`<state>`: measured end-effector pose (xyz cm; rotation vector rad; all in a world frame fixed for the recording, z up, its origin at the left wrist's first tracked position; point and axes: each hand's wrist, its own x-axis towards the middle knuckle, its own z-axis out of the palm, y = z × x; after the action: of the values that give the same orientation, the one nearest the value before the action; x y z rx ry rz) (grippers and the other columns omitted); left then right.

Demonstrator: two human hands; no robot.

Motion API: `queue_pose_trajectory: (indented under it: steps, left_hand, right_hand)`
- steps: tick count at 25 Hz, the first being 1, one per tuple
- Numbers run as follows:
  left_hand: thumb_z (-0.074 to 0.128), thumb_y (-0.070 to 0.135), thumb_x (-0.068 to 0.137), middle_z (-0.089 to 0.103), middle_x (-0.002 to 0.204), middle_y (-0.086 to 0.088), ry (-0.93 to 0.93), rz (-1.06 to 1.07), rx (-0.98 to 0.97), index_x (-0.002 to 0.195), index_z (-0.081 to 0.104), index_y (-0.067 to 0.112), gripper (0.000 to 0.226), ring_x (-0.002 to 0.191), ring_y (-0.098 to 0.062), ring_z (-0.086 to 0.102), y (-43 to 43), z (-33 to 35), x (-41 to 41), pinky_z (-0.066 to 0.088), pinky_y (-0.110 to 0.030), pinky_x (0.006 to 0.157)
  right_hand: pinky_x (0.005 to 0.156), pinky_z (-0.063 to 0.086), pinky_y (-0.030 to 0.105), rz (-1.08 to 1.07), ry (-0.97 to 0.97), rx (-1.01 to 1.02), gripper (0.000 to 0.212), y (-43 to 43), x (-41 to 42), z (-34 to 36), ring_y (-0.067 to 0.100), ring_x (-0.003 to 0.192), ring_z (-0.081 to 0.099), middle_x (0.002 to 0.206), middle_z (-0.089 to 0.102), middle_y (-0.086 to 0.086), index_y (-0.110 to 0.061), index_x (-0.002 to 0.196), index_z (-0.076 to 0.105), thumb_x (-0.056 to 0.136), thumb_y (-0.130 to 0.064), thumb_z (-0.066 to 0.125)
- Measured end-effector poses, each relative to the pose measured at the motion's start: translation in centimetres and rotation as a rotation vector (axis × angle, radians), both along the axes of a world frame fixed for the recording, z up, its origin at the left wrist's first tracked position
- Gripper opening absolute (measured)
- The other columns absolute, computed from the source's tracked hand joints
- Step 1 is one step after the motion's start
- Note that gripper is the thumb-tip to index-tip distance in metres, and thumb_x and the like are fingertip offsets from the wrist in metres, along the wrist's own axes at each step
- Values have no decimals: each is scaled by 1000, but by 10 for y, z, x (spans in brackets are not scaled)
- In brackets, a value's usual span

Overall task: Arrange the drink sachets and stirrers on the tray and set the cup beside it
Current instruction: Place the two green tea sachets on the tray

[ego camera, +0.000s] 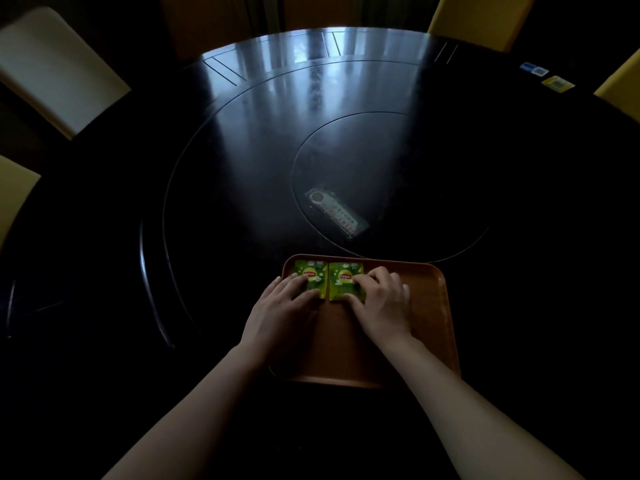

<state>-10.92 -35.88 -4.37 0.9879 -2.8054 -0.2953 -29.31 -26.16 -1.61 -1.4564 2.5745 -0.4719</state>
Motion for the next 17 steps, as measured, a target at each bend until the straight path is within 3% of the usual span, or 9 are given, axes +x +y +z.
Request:
queue_pose_trajectory:
  steps: [9, 17]
  left_hand:
    - [70, 40, 81, 59, 134, -11, -48, -7, -29, 124, 58, 30, 45, 125, -32, 53, 0, -1, 0, 40, -51, 107]
    - [51, 51, 83, 52, 141, -9, -64, 20, 10, 129, 54, 30, 51, 131, -32, 46, 3, 8, 1, 42, -50, 103]
  right_hand:
    - [83, 40, 39, 6, -29, 12, 40, -2, 0, 0, 23, 102, 51, 112, 57, 0, -26, 116, 64, 81, -45, 69]
    - [85, 40, 39, 1, -66, 0, 44, -1, -3, -2, 22, 104, 51, 114, 57, -2, -27, 120, 62, 82, -47, 68]
